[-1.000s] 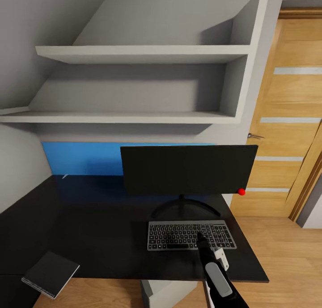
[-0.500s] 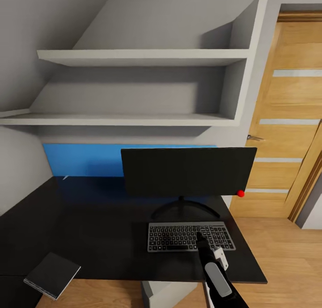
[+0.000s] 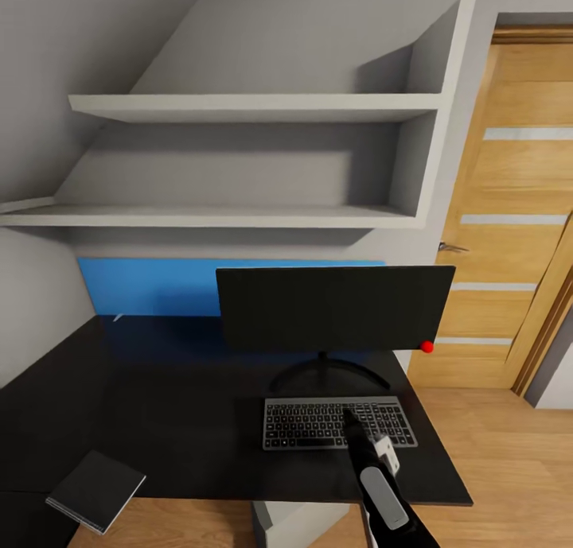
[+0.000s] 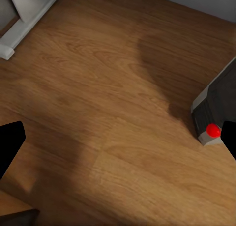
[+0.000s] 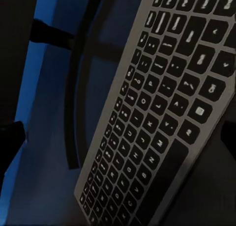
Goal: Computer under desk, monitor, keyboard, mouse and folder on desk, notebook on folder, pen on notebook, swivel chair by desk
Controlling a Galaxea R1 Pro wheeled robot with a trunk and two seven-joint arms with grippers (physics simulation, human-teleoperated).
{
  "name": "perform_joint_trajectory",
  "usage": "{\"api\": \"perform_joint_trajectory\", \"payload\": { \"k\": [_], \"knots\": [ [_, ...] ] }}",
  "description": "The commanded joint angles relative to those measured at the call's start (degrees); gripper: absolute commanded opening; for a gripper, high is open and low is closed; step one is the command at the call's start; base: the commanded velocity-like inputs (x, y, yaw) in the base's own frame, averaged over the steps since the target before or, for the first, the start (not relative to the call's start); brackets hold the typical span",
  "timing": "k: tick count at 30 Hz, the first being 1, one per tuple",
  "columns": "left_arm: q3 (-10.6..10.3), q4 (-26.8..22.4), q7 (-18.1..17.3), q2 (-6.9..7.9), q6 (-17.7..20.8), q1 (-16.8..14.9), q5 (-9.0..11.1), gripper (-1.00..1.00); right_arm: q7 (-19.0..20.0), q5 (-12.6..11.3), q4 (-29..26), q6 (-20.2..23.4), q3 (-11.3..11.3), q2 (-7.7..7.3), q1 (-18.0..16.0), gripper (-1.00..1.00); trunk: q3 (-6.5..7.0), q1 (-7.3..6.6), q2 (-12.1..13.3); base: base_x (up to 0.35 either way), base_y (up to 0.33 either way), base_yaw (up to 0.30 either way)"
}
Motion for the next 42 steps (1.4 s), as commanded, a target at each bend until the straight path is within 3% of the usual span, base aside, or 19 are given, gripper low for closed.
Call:
{"api": "perform_joint_trajectory", "payload": {
  "k": [1, 4, 11, 42],
  "knots": [
    [-0.4, 0.1, -0.3, 0.01, -0.2, 0.0, 0.6, 1.0, 0.6, -0.6, 0.0, -0.2, 0.1, 0.03, 0.0, 1.0, 0.09, -0.21, 0.3, 0.0, 0.0, 0.0],
    [-0.4, 0.1, -0.4, 0.01, -0.2, 0.0, 0.6, 1.0, 2.6, -0.6, 0.1, -0.2, 0.2, 0.03, 0.0, 1.0, 0.63, -0.87, 1.5, 0.0, 0.0, 0.0],
    [-0.4, 0.1, -0.4, 0.01, -0.2, 0.0, 0.6, 1.0, 5.0, -0.7, 0.2, -0.2, 0.4, 0.03, 0.0, 1.0, 0.75, -0.87, 1.5, 0.0, 0.0, 0.039],
    [-0.4, 0.1, -0.4, 0.01, -0.2, 0.0, 0.6, 1.0, 5.5, -0.7, 0.3, -0.3, 0.5, 0.03, 0.0, 1.0, 2.67, -0.87, 1.5, 0.0, 0.0, 0.156]
  ]
}}
